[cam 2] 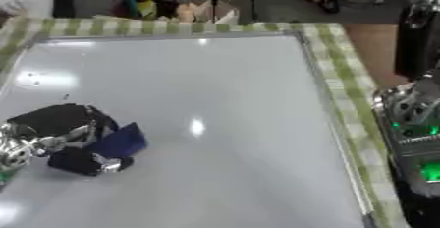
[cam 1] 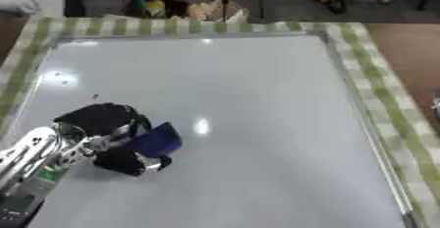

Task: Wipe the whiteboard clean with a brush.

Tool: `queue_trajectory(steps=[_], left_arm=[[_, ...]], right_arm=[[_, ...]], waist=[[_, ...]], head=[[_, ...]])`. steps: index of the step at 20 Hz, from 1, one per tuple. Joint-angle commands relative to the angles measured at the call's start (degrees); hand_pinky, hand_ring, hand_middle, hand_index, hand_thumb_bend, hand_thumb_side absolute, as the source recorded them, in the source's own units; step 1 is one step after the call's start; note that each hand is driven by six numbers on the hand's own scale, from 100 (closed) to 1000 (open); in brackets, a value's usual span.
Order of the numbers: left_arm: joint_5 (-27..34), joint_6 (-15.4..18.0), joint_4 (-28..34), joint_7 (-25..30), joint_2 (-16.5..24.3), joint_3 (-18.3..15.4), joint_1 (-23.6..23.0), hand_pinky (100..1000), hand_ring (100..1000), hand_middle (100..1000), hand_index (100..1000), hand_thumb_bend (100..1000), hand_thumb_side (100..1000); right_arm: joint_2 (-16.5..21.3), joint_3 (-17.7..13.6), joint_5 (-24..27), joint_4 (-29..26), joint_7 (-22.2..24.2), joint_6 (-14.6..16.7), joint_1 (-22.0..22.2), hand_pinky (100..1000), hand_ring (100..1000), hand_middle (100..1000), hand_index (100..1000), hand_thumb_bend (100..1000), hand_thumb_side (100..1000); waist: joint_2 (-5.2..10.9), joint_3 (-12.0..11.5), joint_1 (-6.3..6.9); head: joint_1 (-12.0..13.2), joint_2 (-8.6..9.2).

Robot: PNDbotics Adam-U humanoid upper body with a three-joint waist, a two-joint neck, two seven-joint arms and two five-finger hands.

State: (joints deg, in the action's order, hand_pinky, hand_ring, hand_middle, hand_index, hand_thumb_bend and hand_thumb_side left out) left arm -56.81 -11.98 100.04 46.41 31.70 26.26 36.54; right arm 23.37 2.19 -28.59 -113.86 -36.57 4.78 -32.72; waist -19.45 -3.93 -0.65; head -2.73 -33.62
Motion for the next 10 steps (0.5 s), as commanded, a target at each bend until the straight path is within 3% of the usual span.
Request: queue_trajectory(steps=[1,10], left_arm=[[-1.6,0.8,0.8,-0.2,0.9,0.9,0.2,336,542,601,837,477,868],[-4.9,1.3,-0.1,-2.3,0.4,2.1,-0.1,290,509,567,815,433,847]], right_arm=[[0.4,-0.1,0.5,-0.7,0.3,0.0,-0.6,798,879,723,816,100,1000],[0.4,0.1,0.7,-0.7,0.5,0.1,-0.5,799,879,721,817,100,1000]], waist=[[0.89,0.0,0.07],[0.8,0.0,0.07]], head=[[0.1,0.42],[0.3,0.45]])
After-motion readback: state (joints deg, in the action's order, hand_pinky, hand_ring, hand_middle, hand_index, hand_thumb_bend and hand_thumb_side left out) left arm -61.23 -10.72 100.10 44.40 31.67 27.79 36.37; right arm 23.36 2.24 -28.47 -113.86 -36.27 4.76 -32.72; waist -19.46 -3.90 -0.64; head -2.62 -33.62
